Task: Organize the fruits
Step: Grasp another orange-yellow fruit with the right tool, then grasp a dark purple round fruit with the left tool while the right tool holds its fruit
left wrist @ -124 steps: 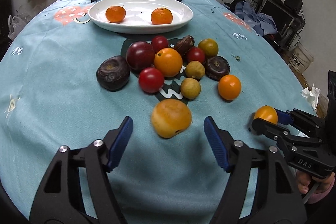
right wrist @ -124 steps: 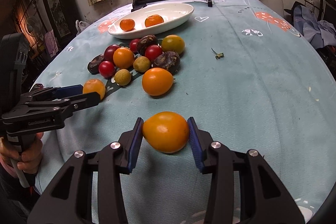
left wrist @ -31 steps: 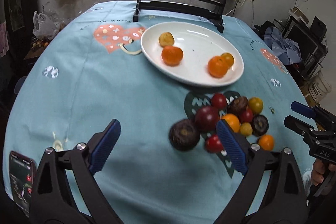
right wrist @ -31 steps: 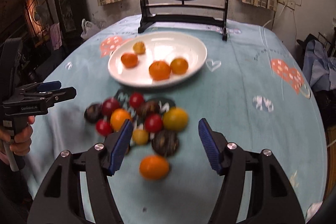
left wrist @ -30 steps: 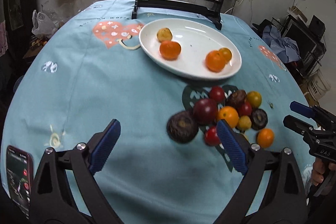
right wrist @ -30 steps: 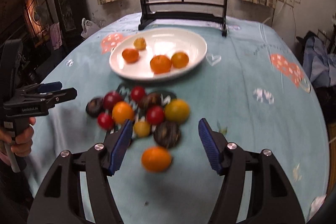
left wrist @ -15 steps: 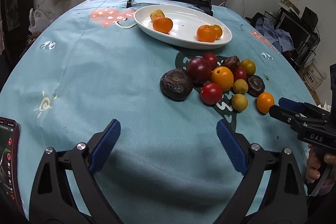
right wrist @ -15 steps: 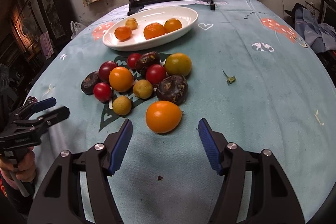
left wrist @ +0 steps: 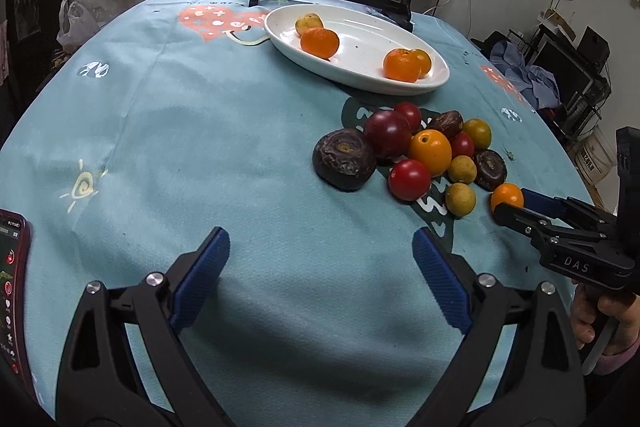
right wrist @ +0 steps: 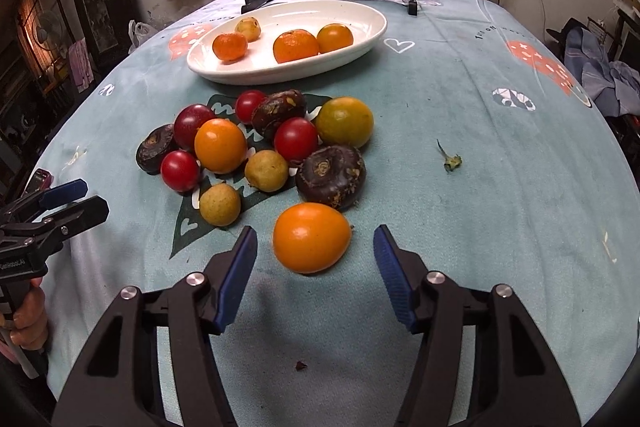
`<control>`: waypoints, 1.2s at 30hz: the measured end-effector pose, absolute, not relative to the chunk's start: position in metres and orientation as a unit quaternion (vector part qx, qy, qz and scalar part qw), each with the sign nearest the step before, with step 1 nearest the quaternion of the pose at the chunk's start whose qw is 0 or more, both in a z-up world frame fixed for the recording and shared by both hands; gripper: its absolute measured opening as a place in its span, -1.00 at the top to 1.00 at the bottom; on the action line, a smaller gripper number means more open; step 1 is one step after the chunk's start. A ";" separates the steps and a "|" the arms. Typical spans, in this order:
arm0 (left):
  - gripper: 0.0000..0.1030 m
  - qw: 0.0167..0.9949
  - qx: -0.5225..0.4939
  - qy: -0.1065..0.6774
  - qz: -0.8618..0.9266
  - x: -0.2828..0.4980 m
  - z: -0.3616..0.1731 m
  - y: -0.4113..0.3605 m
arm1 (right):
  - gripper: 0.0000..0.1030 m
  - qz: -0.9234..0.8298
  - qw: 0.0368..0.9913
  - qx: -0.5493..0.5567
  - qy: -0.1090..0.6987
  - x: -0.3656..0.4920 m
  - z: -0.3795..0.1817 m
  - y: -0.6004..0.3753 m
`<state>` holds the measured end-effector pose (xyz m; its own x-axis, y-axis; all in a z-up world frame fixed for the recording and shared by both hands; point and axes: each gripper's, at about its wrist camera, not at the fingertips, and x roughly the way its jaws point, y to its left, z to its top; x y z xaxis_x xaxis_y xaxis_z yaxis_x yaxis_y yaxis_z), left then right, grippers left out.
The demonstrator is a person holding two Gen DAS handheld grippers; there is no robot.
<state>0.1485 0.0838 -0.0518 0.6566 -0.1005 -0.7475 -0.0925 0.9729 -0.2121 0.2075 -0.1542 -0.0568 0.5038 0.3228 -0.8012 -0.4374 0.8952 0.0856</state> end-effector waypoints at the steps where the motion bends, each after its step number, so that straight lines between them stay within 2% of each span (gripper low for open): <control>1: -0.83 0.902 -0.117 0.415 -0.002 0.149 -0.052 0.084 | -0.14 0.220 0.865 -0.065 0.447 0.208 -0.057 -0.154; 10: -0.83 0.902 -0.121 0.416 -0.001 0.149 -0.053 0.086 | 0.00 0.212 0.859 -0.074 0.460 0.215 -0.061 -0.150; 15: -0.83 0.901 -0.121 0.416 -0.001 0.149 -0.053 0.086 | 0.18 0.215 0.857 -0.079 0.461 0.215 -0.062 -0.148; 22: -0.83 0.899 -0.135 0.417 -0.013 0.153 -0.055 0.090 | 0.20 0.224 0.870 -0.020 0.438 0.206 -0.052 -0.168; 25: -0.72 0.898 -0.119 0.423 -0.012 0.164 -0.055 0.089 | 0.20 0.232 0.872 0.005 0.432 0.198 -0.050 -0.176; 30: -0.37 0.902 -0.059 0.427 -0.012 0.188 -0.051 0.083 | 0.20 0.232 0.876 0.019 0.422 0.193 -0.046 -0.183; 36: -0.30 0.897 -0.040 0.439 -0.045 0.209 -0.056 0.080 | 0.20 0.236 0.872 -0.001 0.429 0.189 -0.047 -0.180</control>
<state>0.2094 0.0803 -0.0562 0.6109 -0.1153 -0.7833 0.0447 0.9928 -0.1113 0.1895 -0.1800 -0.0465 0.5207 0.4105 -0.7486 -0.4116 0.8889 0.2011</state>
